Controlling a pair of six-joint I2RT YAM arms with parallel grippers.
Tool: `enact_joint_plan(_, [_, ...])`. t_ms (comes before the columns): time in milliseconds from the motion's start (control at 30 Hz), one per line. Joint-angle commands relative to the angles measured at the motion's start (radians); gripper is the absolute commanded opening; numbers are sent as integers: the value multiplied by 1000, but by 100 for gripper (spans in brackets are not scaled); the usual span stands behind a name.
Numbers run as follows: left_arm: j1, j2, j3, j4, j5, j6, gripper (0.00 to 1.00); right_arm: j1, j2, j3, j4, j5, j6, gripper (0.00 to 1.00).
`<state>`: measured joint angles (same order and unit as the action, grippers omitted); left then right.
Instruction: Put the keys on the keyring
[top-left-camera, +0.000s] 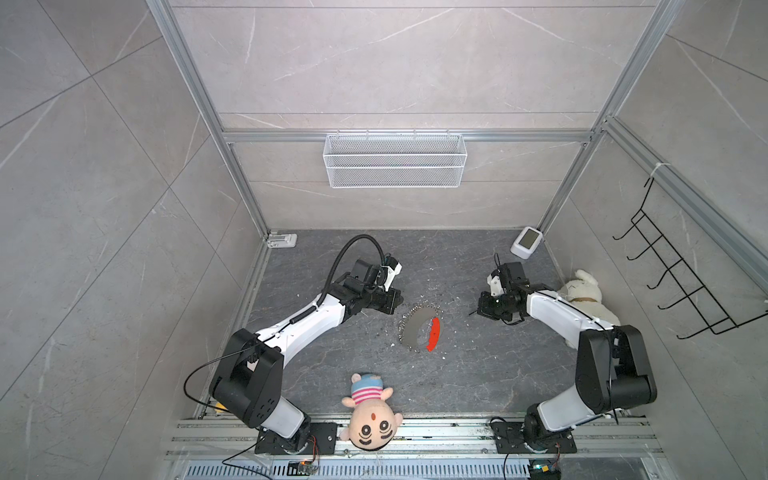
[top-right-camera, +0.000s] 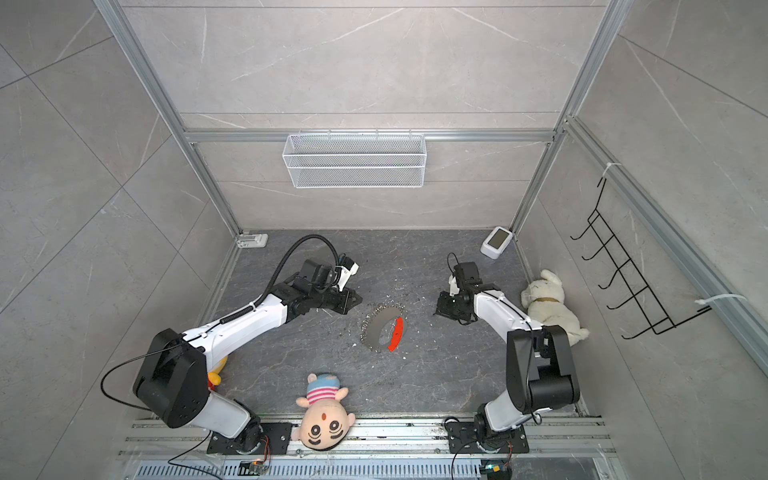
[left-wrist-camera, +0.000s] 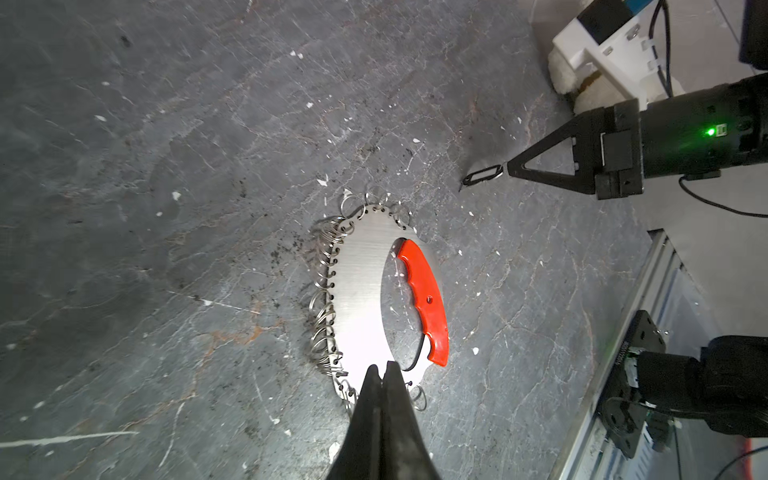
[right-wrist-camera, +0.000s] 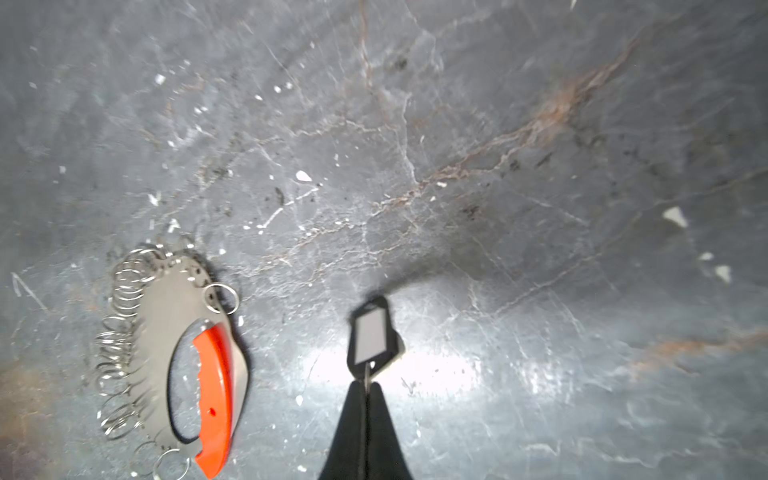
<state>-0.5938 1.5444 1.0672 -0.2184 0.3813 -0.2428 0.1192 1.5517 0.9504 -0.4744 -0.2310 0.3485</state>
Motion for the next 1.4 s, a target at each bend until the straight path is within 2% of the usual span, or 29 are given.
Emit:
enact_joint_plan(0, [-17,12,-36,74,74,-71,9,0,43,-45,-6,21,14,0])
enact_joint_plan(100, [-26,11,-68,100,77,-87,11,-1,101,-38,6,16,15,0])
enact_joint_plan(333, [-27,-2,-106,117,79,-86,11,-7,126,-16,11,44,7,1])
enact_joint_plan(367, [-27,0,-106,117,79,-86,11,-8,128,-11,7,44,5,4])
enact_joint_plan(433, [-27,3,-105,116,79,-81,11,-10,122,-1,-8,45,0,19])
enact_joint_plan(533, [-27,-4,-105,104,74,-79,12,-9,64,-5,-35,49,-2,37])
enact_joint_plan(667, [-27,-62,-123,59,15,-85,16,4,-80,-66,-31,-21,16,47])
enact_joint_plan(767, [-26,-128,-170,39,-65,-124,16,109,-215,-180,105,-107,71,47])
enact_joint_plan(867, [-27,-176,-219,18,-156,-180,17,300,-260,-264,268,-88,79,43])
enact_joint_plan(1000, [-27,-206,-280,20,-218,-250,17,470,-188,-266,377,-53,41,40])
enact_joint_plan(1167, [-27,-232,-331,57,-235,-297,17,593,-60,-194,366,6,-45,33])
enact_joint_plan(1367, [-26,-250,-329,17,-254,-263,17,724,-7,-180,365,135,-108,32])
